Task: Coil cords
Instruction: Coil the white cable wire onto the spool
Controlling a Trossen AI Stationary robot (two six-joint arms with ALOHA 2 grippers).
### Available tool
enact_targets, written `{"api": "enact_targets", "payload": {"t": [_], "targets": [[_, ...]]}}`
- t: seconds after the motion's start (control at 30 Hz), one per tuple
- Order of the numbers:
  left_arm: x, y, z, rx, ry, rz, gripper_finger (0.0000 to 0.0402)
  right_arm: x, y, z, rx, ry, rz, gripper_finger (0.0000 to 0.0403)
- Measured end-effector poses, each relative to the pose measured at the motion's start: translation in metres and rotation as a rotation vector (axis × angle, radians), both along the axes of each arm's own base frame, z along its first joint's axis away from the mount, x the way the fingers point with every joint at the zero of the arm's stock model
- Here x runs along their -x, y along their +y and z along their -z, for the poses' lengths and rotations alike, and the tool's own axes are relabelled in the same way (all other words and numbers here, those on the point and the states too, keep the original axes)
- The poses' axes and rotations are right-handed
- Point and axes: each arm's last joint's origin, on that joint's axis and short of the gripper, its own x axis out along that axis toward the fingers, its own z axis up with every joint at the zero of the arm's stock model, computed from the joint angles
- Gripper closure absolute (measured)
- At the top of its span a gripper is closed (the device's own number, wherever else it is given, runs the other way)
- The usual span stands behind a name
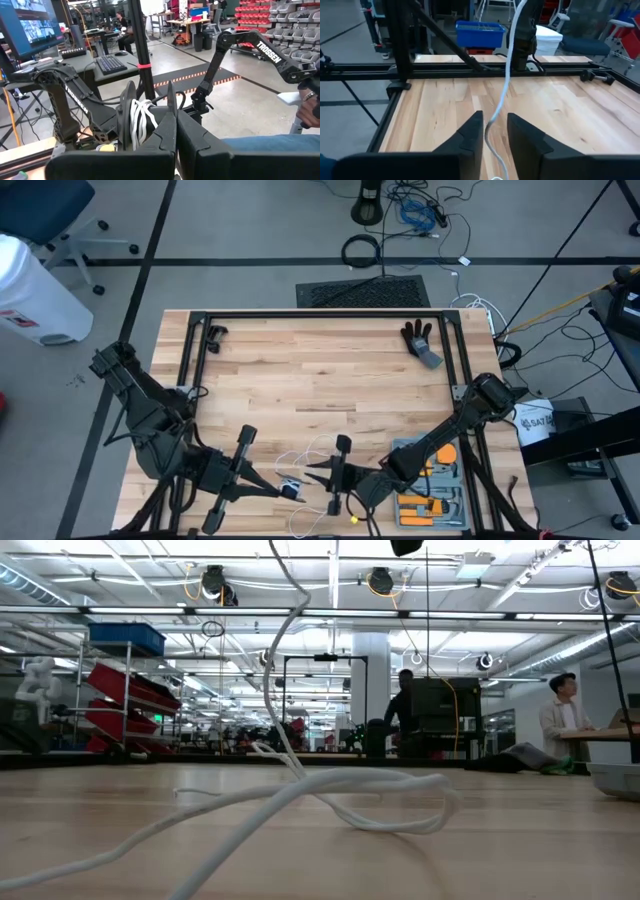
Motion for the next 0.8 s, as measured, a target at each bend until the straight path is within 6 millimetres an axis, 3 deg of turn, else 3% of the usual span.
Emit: {"api": "enact_targets", "payload": {"t": [0.17, 0.3, 0.8], "targets": [[0.000, -0.001, 0.001, -0.005, 0.005, 0.003, 0.0400, 0.000, 0.001, -0.001, 0.007, -0.007, -0.007, 0.0389], [0.002, -0.002, 0.003, -0.021, 0.019, 0.010, 0.0400, 0.003, 0.004, -0.002, 0.017, -0.002, -0.020, 0.0397], [0.016, 0.013, 0.010, -0.172, 0.134, 0.016, 0.0400, 0.068, 0.044, -0.033, -0.026, 0.141, -0.286, 0.0402]]}}
